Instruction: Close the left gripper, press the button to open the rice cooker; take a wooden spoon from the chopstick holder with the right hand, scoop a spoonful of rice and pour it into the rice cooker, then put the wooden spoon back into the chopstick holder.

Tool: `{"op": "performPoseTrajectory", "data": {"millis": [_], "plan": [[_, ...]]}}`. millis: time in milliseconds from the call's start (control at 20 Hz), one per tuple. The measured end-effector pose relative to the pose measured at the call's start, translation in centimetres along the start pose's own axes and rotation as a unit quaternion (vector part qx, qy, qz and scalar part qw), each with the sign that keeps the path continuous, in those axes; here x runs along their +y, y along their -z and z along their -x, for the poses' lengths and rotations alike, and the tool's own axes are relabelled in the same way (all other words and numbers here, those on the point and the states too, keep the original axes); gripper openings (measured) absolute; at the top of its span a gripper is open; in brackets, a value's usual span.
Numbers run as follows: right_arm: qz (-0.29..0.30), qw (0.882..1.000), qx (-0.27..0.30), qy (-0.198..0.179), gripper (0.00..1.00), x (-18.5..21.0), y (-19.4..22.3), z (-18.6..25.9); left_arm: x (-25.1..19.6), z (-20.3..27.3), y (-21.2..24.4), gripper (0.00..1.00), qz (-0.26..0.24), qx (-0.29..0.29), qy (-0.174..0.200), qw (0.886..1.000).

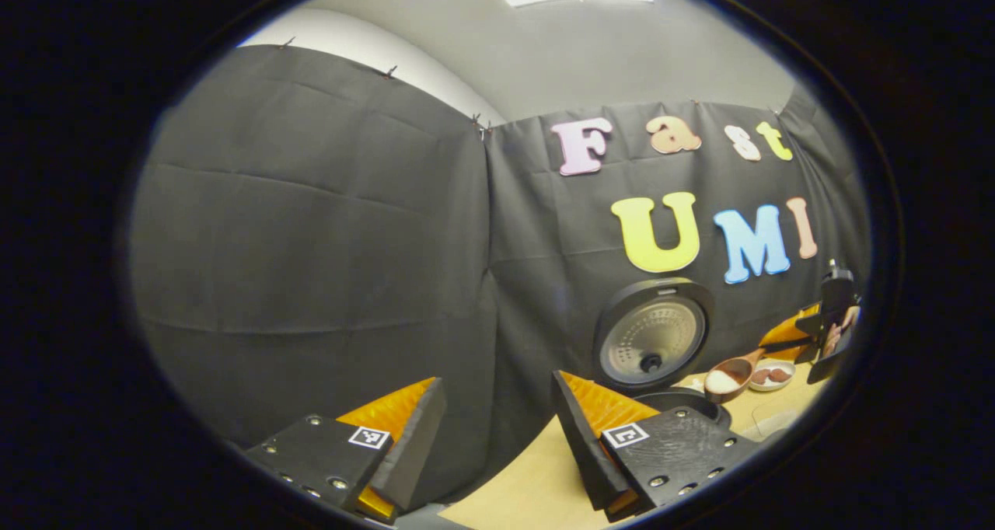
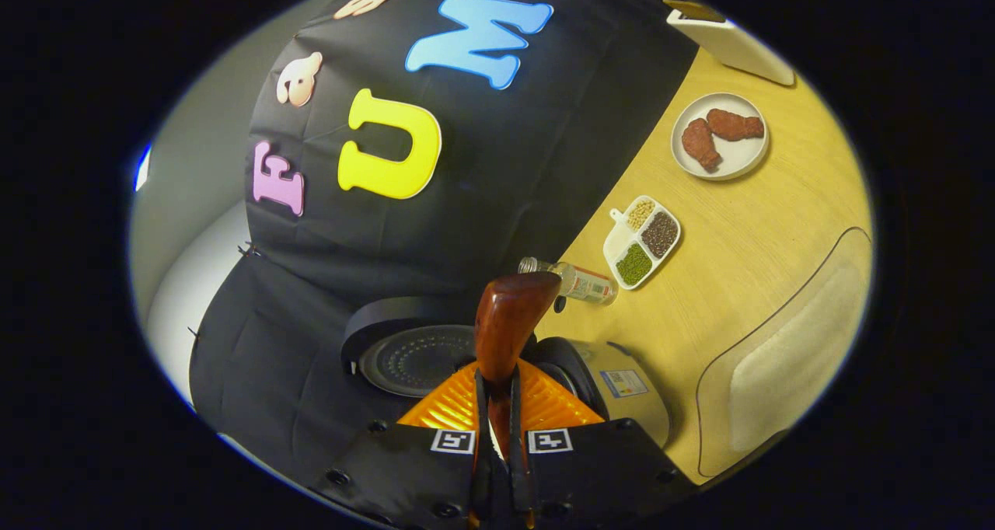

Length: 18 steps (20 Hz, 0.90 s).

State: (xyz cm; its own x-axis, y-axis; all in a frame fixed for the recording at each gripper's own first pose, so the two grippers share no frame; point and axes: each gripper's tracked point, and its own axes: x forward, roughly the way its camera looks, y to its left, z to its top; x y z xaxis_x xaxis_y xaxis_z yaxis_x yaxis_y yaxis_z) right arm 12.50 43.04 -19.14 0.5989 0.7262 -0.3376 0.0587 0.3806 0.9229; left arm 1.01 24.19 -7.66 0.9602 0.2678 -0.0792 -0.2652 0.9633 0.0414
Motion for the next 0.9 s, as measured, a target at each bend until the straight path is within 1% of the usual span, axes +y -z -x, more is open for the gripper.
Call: {"op": "performPoseTrajectory", "data": {"millis": [250,400,550,750,900], "plan": [[0.044,0.999,0.025,0.013,0.11,0.1,3.7,-3.4,2.4,0.3,1.0,0.83,0.000,0.011,-0.022,1.000],[0.092,0.995,0.038,0.028,0.10,-0.6,5.5,-5.0,3.3,0.3,1.5,0.84,-0.001,0.016,-0.030,0.999],[0.132,0.989,0.051,0.033,0.11,-0.7,7.4,-6.0,4.0,0.2,2.3,0.84,0.000,0.023,-0.037,0.999],[0.183,0.980,0.065,0.041,0.11,-0.8,8.9,-7.7,4.3,-0.2,3.0,0.84,0.004,0.028,-0.040,0.999],[0.239,0.967,0.069,0.049,0.11,-1.2,9.8,-8.1,4.4,-0.2,3.4,0.84,0.004,0.031,-0.041,0.999]]}}
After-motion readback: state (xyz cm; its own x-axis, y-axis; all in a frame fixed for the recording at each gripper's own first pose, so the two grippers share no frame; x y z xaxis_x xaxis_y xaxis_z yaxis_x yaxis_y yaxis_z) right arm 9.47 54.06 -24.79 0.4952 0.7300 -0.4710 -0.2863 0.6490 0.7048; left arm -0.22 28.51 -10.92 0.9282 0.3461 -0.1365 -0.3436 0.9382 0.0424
